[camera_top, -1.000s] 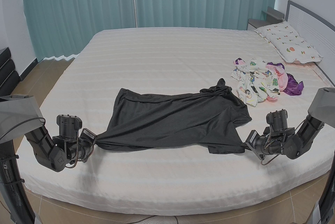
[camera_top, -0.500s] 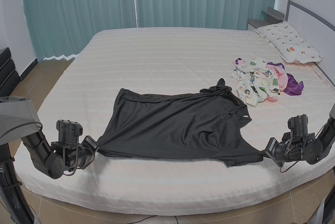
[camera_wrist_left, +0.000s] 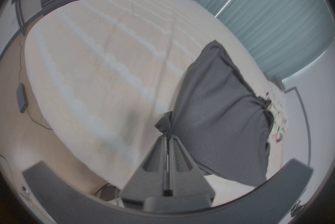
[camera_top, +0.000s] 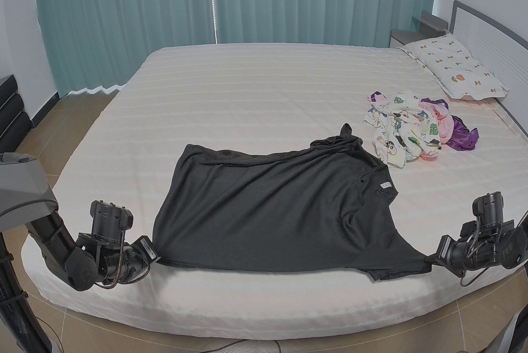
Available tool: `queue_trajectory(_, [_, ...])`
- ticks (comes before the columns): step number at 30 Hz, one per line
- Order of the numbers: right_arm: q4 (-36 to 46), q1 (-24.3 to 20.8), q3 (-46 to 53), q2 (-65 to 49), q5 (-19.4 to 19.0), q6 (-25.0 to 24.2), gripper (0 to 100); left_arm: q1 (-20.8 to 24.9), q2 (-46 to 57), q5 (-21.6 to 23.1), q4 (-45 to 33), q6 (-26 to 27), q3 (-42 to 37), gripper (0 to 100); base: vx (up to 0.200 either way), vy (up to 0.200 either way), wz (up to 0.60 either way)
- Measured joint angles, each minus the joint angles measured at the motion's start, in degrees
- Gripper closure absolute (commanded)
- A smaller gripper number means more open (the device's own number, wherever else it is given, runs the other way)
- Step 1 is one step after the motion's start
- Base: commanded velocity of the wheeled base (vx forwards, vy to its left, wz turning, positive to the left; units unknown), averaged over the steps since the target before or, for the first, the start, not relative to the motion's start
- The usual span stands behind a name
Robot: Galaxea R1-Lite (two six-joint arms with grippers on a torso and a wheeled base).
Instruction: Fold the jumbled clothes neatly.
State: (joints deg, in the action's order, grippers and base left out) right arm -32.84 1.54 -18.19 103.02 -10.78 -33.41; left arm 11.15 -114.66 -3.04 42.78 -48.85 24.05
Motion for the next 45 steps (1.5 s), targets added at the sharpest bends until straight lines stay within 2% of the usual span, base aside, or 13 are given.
queue_trajectory(8, [2.24, 3.15, 2.4, -1.18, 0.02, 6.35, 100, 2.51, 1.13, -0.24, -9.23, 4.13, -0.88, 100, 0.0, 0.0, 0.0])
queue_trajectory(15, [5.63, 4.02, 3.54, -1.32, 0.0, 8.31, 100, 4.58, 1.38, -0.57, -13.6, 6.51, -1.45, 100, 0.0, 0.0, 0.0])
queue_trajectory(16, [5.67, 3.89, 3.64, -1.29, 0.02, 8.31, 100, 4.88, 1.4, -0.57, -13.63, 6.51, -1.54, 0, 0.0, 0.0, 0.0])
queue_trajectory(17, [5.64, 3.78, 3.67, -1.23, 0.0, 8.33, 100, 5.07, 1.4, -0.57, -13.63, 6.51, -1.56, 0, 0.0, 0.0, 0.0])
queue_trajectory(18, [5.63, 3.73, 3.69, -1.15, 0.0, 8.35, 0, 5.27, 1.38, -0.6, -13.63, 6.51, -1.62, 0, 0.0, 0.0, 0.0])
queue_trajectory(30, [4.84, 3.63, 2.12, -0.27, -1.23, 7.39, 0, 5.33, 2.04, -0.29, -13.28, 6.05, -1.16, 0, 0.0, 0.0, 0.0])
queue_trajectory(37, [4.79, 3.73, -2.54, -1.43, -3.01, 2.74, 0, 3.17, 5.18, 0.72, -10.22, 4.23, -0.21, 0, 0.0, 0.0, 0.0])
queue_trajectory(39, [4.79, 3.67, -3.96, -0.95, -3.07, 2.27, 0, 2.24, 5.57, 1.56, -8.46, 3.69, -0.05, 0, 0.0, 0.0, 0.0])
queue_trajectory(45, [4.73, 3.52, -7.88, 1.61, -3.16, 1.8, 0, -1.29, 5.74, 7.83, -6.75, 2.78, 0.56, 0, 0.0, 0.0, 0.0])
